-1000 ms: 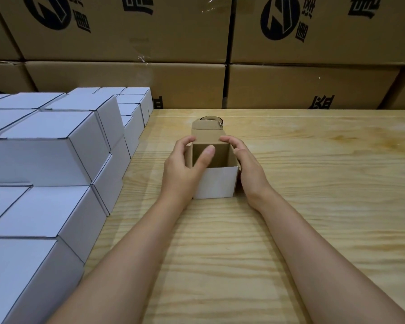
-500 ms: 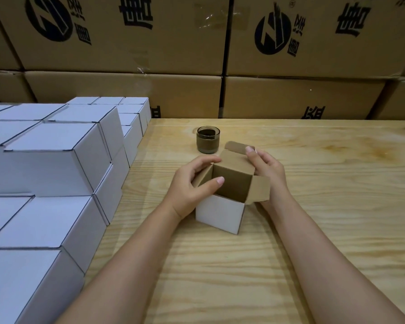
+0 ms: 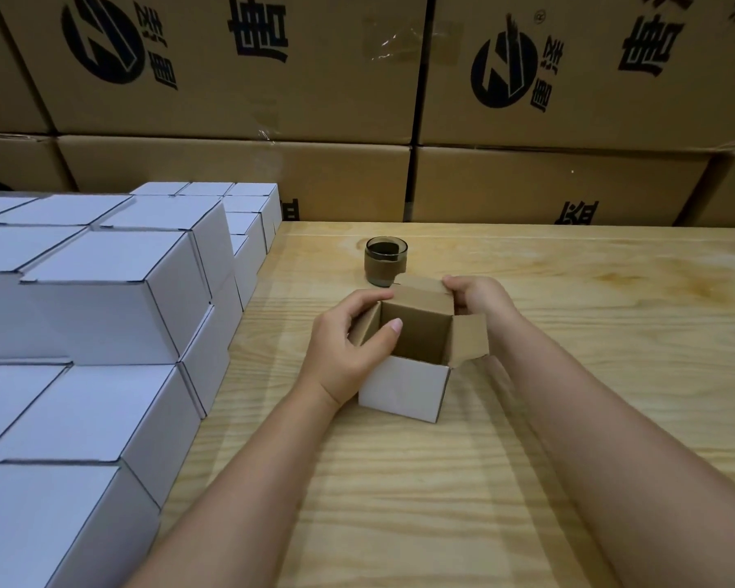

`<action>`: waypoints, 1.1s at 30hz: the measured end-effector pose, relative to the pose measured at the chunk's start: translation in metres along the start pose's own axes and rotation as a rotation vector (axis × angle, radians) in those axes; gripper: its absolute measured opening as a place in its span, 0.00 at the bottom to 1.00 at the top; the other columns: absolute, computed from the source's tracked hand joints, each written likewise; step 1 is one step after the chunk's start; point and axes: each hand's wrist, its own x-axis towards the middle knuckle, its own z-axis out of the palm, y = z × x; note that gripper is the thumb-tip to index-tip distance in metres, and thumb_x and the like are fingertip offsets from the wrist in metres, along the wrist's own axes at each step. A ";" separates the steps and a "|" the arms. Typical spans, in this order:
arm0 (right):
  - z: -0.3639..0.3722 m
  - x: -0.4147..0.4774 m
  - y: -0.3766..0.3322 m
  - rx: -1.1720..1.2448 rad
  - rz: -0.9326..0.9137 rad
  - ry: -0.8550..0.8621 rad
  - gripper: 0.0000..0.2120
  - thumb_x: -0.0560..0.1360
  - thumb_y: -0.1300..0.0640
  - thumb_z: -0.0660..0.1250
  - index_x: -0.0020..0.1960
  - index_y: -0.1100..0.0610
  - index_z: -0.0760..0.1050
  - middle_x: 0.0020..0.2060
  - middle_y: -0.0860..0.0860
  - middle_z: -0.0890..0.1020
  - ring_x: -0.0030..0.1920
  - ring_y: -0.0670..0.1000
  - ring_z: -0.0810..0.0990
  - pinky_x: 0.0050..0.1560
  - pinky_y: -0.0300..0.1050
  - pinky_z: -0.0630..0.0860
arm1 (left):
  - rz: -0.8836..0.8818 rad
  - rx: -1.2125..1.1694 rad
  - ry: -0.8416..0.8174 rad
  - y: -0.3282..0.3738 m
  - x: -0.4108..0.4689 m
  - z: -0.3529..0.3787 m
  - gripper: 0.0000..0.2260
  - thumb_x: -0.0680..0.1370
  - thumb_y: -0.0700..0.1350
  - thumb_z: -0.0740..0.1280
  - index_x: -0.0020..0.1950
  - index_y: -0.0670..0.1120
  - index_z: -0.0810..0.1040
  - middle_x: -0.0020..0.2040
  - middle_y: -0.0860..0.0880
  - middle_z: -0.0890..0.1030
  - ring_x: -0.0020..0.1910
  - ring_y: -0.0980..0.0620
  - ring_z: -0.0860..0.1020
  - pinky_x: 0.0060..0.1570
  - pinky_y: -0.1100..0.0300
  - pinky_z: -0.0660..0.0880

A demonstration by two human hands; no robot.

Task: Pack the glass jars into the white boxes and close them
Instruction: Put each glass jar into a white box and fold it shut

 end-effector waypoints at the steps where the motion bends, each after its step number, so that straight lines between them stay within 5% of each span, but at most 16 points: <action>1: 0.002 0.008 -0.007 -0.123 -0.036 -0.032 0.09 0.79 0.54 0.63 0.50 0.58 0.78 0.41 0.53 0.82 0.35 0.50 0.79 0.31 0.42 0.71 | 0.001 0.020 0.026 0.000 0.001 0.000 0.25 0.68 0.59 0.65 0.59 0.46 0.79 0.52 0.50 0.82 0.52 0.53 0.80 0.50 0.55 0.78; 5: 0.017 0.039 -0.029 -0.390 -0.315 -0.122 0.15 0.79 0.53 0.62 0.66 0.49 0.72 0.59 0.51 0.75 0.55 0.51 0.74 0.49 0.45 0.75 | 0.008 0.138 0.115 -0.002 0.004 0.000 0.28 0.67 0.64 0.64 0.59 0.47 0.79 0.50 0.55 0.81 0.50 0.60 0.79 0.47 0.67 0.74; 7: 0.025 0.050 -0.035 -0.421 -0.381 -0.161 0.17 0.80 0.50 0.59 0.68 0.47 0.71 0.65 0.51 0.72 0.65 0.52 0.69 0.60 0.49 0.70 | -0.001 0.190 0.133 -0.001 0.004 0.000 0.30 0.67 0.65 0.63 0.61 0.47 0.78 0.52 0.54 0.81 0.52 0.58 0.78 0.50 0.64 0.76; 10: 0.035 0.065 -0.039 -0.462 -0.317 -0.234 0.17 0.82 0.48 0.53 0.62 0.50 0.77 0.71 0.51 0.68 0.71 0.54 0.64 0.60 0.50 0.66 | -0.017 0.237 0.150 0.001 0.003 0.000 0.33 0.67 0.66 0.62 0.63 0.46 0.78 0.55 0.52 0.81 0.55 0.54 0.78 0.54 0.56 0.76; 13: 0.038 0.074 -0.038 -0.541 -0.297 -0.162 0.20 0.83 0.48 0.49 0.53 0.51 0.79 0.71 0.53 0.67 0.69 0.57 0.65 0.59 0.51 0.69 | -0.022 0.275 0.186 0.004 0.003 0.000 0.34 0.67 0.67 0.61 0.64 0.45 0.77 0.57 0.52 0.81 0.57 0.54 0.78 0.56 0.55 0.75; 16: 0.030 0.076 -0.034 -0.539 -0.370 -0.050 0.14 0.81 0.54 0.55 0.55 0.55 0.79 0.62 0.54 0.76 0.57 0.54 0.73 0.42 0.41 0.69 | -0.046 0.296 0.222 0.004 0.003 0.000 0.31 0.69 0.64 0.64 0.65 0.46 0.76 0.57 0.52 0.80 0.57 0.54 0.77 0.56 0.56 0.76; 20: 0.009 0.074 -0.021 -0.595 -0.463 0.049 0.09 0.76 0.54 0.64 0.52 0.55 0.80 0.50 0.53 0.81 0.40 0.44 0.75 0.36 0.39 0.70 | -0.060 0.350 0.275 0.000 0.004 0.000 0.29 0.70 0.62 0.64 0.66 0.47 0.75 0.57 0.53 0.79 0.56 0.57 0.75 0.50 0.72 0.70; 24: -0.008 0.063 -0.007 -0.608 -0.522 0.110 0.21 0.69 0.40 0.72 0.52 0.57 0.81 0.47 0.49 0.80 0.51 0.48 0.76 0.48 0.42 0.72 | -0.075 0.307 0.331 -0.002 0.008 0.000 0.29 0.70 0.61 0.65 0.66 0.46 0.76 0.56 0.57 0.75 0.56 0.62 0.71 0.51 0.80 0.62; 28: -0.014 0.049 0.000 -0.584 -0.526 0.189 0.18 0.68 0.43 0.74 0.48 0.56 0.79 0.45 0.47 0.79 0.52 0.49 0.77 0.45 0.41 0.71 | -0.117 0.235 0.328 -0.002 0.011 0.000 0.33 0.69 0.64 0.67 0.67 0.46 0.75 0.58 0.58 0.74 0.58 0.64 0.69 0.52 0.83 0.60; 33: -0.030 0.030 -0.005 -0.385 -0.447 0.147 0.26 0.68 0.48 0.75 0.61 0.50 0.69 0.49 0.49 0.78 0.50 0.50 0.78 0.40 0.42 0.72 | -0.168 0.226 0.234 -0.001 0.011 -0.002 0.45 0.58 0.70 0.69 0.70 0.50 0.71 0.63 0.59 0.71 0.63 0.62 0.67 0.53 0.78 0.59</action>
